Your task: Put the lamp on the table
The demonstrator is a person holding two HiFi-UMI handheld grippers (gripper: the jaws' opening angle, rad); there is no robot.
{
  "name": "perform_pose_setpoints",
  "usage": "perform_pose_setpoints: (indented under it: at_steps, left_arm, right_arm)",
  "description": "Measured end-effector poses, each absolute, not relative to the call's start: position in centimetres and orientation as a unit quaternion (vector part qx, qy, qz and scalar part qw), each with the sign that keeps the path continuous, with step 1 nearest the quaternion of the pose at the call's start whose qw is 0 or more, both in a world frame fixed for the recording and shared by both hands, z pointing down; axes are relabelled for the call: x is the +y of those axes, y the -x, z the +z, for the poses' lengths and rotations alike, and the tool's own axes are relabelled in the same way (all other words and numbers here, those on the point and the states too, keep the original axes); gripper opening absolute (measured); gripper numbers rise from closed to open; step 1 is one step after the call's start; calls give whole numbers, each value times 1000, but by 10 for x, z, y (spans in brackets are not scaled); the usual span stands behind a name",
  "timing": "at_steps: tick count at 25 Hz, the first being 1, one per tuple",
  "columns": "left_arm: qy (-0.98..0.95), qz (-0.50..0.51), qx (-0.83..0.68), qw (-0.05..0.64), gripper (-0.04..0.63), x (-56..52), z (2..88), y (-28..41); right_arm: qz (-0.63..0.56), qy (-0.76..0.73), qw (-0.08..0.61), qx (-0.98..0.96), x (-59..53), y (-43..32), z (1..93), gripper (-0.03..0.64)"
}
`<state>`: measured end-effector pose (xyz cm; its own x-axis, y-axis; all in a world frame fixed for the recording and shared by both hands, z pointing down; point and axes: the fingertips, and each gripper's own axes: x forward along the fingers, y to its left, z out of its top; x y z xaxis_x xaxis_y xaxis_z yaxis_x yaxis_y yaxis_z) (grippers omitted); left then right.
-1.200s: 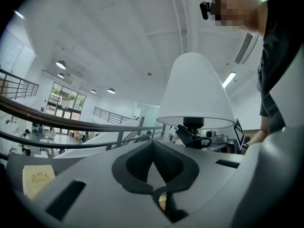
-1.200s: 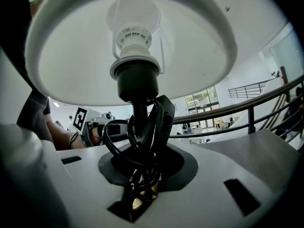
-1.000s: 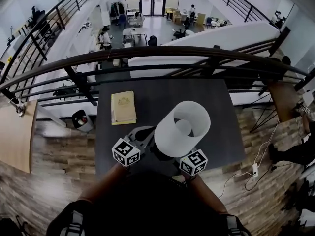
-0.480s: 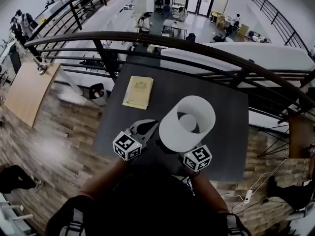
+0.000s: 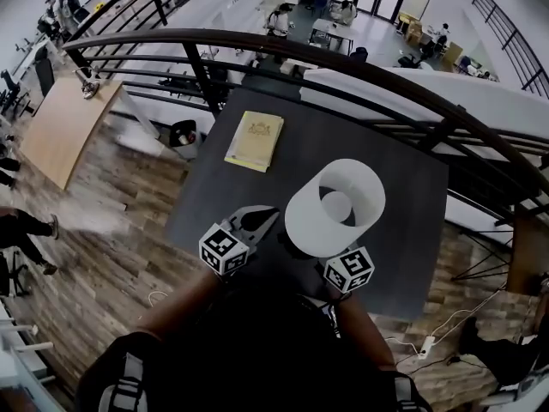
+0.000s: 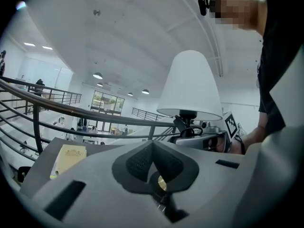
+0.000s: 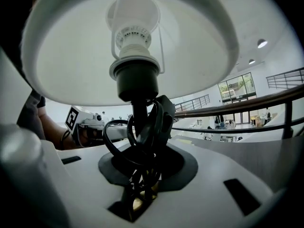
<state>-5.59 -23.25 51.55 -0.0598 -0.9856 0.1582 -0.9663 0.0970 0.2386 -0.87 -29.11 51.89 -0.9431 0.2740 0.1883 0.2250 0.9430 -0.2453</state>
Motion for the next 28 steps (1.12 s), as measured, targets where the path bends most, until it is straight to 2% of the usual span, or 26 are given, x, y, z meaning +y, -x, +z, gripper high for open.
perform_pose_setpoints:
  at_steps: [14,28]
  left_arm:
    - [-672,-18,-719,176,9,-231,552,77]
    - [-680,-16,-700,218,9,-225,590,132]
  right_arm:
    - [125,119,142,-975,-295,21,555,97]
    - [131,113,195,-965,-301,86,604,98]
